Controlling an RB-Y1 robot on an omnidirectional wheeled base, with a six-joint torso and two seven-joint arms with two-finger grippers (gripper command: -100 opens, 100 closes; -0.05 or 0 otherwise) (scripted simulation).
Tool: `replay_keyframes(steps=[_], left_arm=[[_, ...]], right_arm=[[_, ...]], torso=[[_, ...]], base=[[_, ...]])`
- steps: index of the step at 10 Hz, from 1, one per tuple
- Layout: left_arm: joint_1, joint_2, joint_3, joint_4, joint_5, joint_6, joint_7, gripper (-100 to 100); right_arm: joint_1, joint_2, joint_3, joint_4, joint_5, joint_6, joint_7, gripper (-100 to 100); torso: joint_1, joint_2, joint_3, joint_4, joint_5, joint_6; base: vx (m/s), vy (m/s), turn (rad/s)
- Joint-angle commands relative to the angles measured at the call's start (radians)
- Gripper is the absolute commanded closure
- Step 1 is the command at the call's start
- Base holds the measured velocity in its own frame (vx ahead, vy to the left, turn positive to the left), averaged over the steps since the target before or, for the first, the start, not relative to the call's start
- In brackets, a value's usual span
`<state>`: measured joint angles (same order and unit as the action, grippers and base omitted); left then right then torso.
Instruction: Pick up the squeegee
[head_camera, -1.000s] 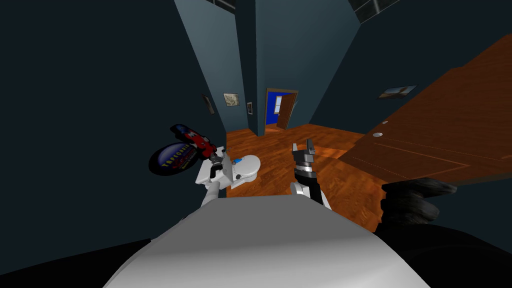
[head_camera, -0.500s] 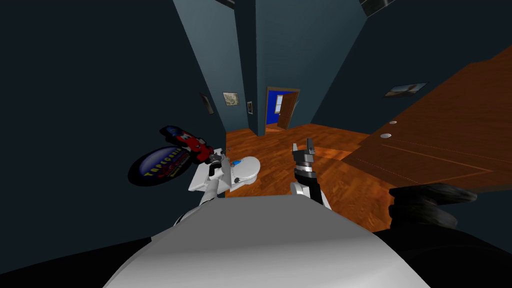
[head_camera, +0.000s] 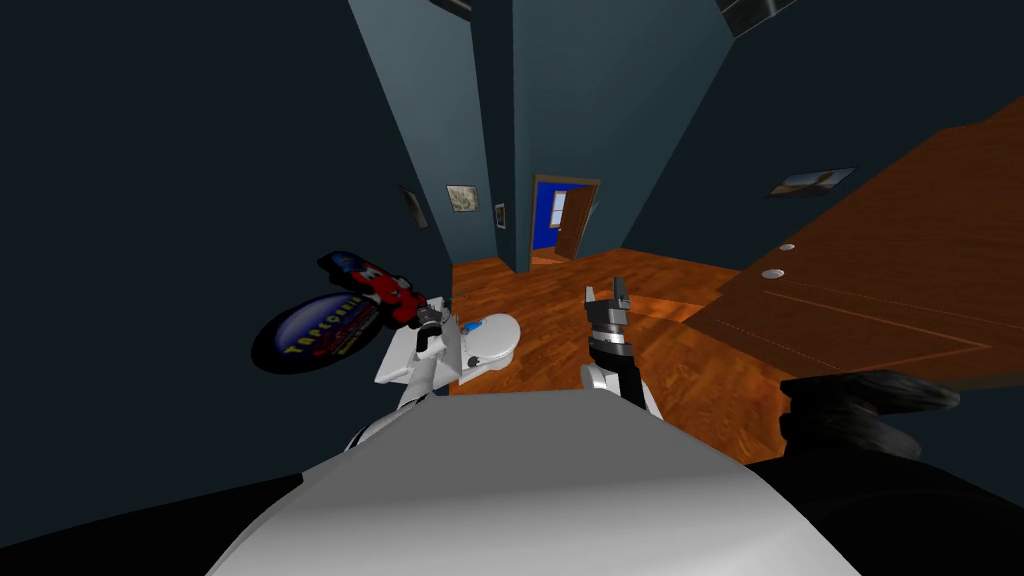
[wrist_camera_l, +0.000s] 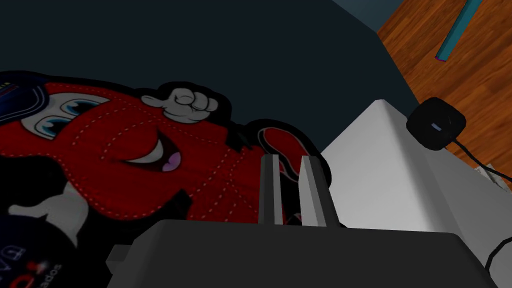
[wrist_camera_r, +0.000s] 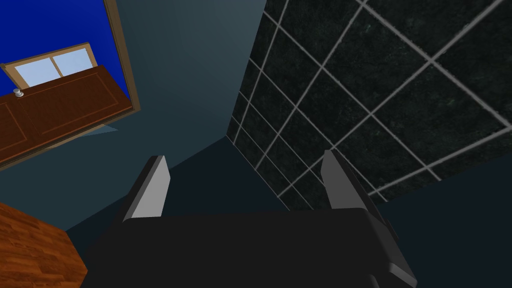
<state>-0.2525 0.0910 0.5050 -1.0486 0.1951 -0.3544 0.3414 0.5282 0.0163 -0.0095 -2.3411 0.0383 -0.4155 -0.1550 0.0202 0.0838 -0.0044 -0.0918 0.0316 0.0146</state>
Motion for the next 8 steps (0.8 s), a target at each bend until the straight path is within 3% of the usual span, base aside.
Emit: replay_keyframes(steps=[1, 8], left_arm=[[0.002, 0.013, 0.011, -0.012, 0.000, 0.015, -0.009, -100], [-0.015, 0.019, 0.058, 0.012, 0.001, 0.051, -0.050, -100]], right_arm=[[0.000, 0.000, 0.000, 0.000, 0.000, 0.000, 0.000, 0], [0.000, 0.000, 0.000, 0.000, 0.000, 0.000, 0.000, 0]], torso=[[0.000, 0.000, 0.000, 0.000, 0.000, 0.000], [-0.005, -0.005, -0.003, -0.001, -0.001, 0.000]], base=[[0.164, -0.139, 0.077], [0.151, -0.141, 0.053]])
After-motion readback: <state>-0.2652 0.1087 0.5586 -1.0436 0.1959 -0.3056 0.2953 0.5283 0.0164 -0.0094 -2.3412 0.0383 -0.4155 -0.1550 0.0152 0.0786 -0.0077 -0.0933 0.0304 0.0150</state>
